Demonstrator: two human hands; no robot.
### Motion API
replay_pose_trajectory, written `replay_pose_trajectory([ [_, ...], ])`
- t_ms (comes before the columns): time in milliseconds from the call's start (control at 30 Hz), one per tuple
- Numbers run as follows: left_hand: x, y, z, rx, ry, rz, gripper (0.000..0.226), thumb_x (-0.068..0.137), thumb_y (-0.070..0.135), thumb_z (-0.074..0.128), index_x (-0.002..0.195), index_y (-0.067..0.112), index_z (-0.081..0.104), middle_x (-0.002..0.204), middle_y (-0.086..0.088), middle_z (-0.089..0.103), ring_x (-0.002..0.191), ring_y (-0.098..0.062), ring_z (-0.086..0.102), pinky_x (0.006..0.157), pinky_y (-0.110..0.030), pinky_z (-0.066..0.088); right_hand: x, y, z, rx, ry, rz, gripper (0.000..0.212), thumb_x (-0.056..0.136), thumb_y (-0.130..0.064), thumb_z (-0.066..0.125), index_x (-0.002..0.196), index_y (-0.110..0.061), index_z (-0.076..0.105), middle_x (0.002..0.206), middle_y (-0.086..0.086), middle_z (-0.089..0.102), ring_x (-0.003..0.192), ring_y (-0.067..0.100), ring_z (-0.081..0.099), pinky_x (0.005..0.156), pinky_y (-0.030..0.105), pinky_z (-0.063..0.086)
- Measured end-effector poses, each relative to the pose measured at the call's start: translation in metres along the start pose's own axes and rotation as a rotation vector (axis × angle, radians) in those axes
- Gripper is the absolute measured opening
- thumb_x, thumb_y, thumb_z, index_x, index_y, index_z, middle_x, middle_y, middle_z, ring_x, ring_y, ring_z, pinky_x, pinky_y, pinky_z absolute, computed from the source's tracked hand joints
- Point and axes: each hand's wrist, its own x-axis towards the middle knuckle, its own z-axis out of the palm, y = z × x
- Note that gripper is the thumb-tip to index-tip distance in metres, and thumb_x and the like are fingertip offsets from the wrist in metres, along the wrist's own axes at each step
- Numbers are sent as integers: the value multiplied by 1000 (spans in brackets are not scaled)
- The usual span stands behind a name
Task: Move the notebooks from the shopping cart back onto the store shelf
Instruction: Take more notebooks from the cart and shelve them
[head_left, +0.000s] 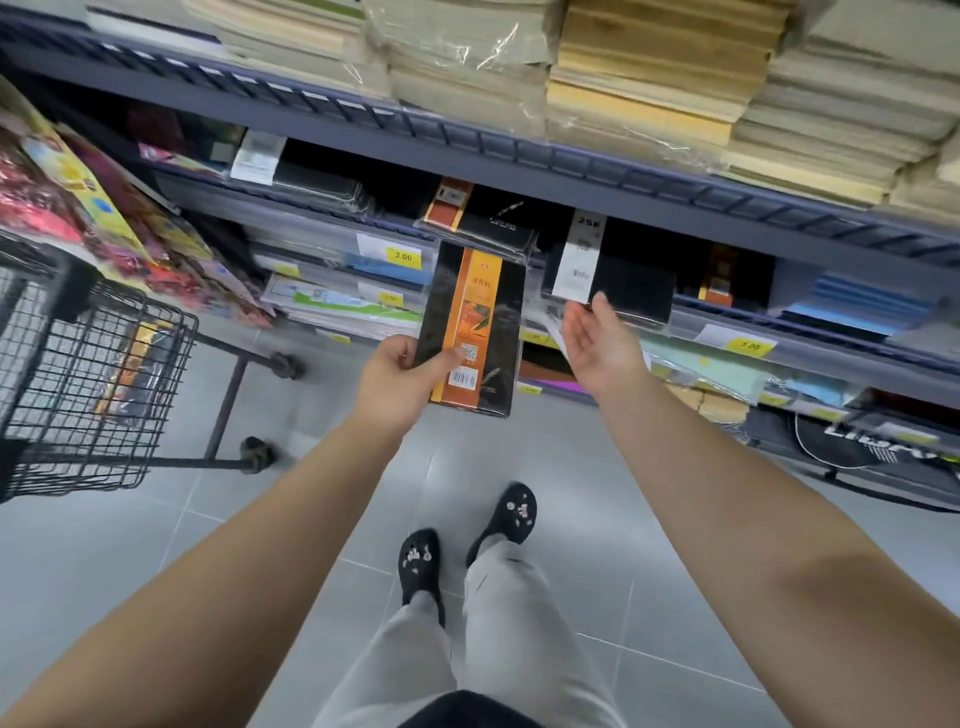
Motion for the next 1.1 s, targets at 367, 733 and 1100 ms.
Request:
replay_pose_trajectory([
  [367,-11,-3,0,72,-23,60,21,81,27,75,82,14,58,83,0,73,74,-13,72,71,-30,58,14,-25,6,-745,145,-252,18,97,-30,50,104,-14,50,87,2,64,65,8,56,72,24,50],
  [733,-37,-15,34,98,-200,108,25,81,31,75,90,10,64,89,-4,74,76,-14,71,68,-25,55,-84,21,-53,-789,-125,-160,35,93,-50,48,91,-20,66,82,-2,72,82,17,66,80,32,52],
  [1100,-48,-11,135,229,-408,81,34,91,48,53,93,15,61,108,-13,69,100,-29,65,90,-46,54,-116,-15,-133,-624,-149,-102,18,92,-35,59,103,-22,57,62,0,54,50,8,42,46,17,36],
])
